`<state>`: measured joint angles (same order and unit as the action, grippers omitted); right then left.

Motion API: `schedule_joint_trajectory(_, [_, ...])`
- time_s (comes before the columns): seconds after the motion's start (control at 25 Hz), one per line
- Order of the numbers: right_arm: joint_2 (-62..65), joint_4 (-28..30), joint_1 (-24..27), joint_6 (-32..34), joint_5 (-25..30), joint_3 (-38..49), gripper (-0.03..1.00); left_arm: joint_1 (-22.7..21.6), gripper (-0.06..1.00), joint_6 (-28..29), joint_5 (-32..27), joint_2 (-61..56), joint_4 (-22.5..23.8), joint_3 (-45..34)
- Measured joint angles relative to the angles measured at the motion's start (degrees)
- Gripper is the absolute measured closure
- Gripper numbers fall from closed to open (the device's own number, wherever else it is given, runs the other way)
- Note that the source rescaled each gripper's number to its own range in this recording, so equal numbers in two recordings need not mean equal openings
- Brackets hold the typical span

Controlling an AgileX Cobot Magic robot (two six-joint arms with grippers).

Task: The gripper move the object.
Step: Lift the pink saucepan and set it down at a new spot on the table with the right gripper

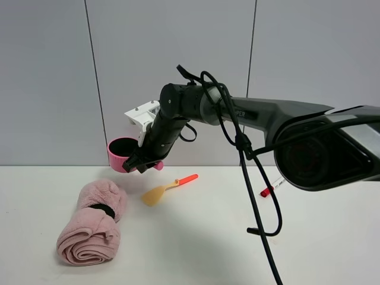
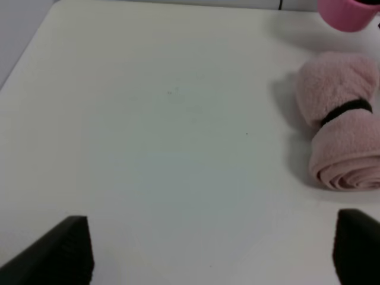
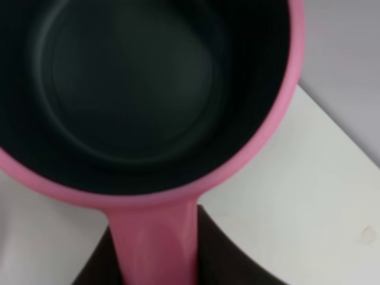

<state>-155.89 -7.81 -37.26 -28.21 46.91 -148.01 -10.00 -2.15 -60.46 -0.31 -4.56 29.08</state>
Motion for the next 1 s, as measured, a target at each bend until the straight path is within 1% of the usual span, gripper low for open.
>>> schedule_joint_trajectory(0.12, [-1.25, -0.85, 0.05, 0.0, -0.8, 0.0, 0.97, 0.0, -0.06, 0.0, 0.0, 0.0, 0.0, 0.0])
schedule_joint_trajectory(0.36, [-2.55, -2.09, 0.05, 0.0, -4.61, 0.0, 0.97, 0.0, -0.06, 0.0, 0.0, 0.0, 0.0, 0.0])
schedule_joint_trajectory(0.48, [-2.95, -2.75, 0.05, 0.0, -5.62, 0.0, 0.97, 0.0, -0.06, 0.0, 0.0, 0.0, 0.0, 0.0])
schedule_joint_trajectory(0.68, [-3.66, -2.81, 0.05, 0.0, -6.78, 0.0, 0.97, 0.0, -0.06, 0.0, 0.0, 0.0, 0.0, 0.0])
schedule_joint_trajectory(1.0, [-4.58, -2.81, 0.05, -0.38, -10.69, 0.0, 0.97, 0.0, -0.06, 0.0, 0.0, 0.0, 0.05, 0.0])
